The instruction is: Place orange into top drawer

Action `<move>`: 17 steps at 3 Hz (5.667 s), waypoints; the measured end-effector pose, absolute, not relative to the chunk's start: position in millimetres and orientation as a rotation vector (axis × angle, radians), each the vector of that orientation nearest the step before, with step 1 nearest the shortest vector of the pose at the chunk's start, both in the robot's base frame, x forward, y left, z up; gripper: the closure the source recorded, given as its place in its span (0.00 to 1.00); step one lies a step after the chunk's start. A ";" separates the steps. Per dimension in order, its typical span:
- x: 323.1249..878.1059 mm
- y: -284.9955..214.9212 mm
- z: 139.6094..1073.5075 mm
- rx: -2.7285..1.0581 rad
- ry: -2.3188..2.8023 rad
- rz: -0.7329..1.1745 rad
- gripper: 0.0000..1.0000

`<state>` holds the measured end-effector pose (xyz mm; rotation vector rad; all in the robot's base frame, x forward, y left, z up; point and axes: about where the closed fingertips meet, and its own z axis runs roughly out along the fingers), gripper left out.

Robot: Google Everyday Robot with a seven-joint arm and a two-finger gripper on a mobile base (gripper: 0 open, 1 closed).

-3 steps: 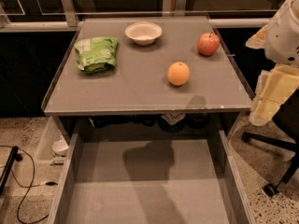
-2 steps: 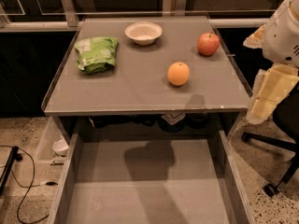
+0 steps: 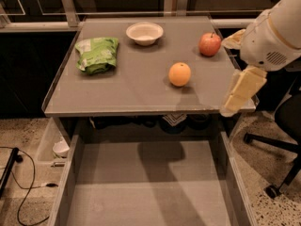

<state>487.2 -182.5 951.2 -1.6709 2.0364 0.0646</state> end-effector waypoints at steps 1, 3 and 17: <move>512.0 -173.5 933.3 -1.596 1.936 0.170 0.00; 547.2 -168.2 913.6 -1.423 1.823 0.331 0.00; 486.8 -142.5 889.3 -1.327 1.655 0.383 1.00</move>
Offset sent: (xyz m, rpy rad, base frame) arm 0.0978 0.0025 -0.0522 0.5857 -0.1644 -0.0228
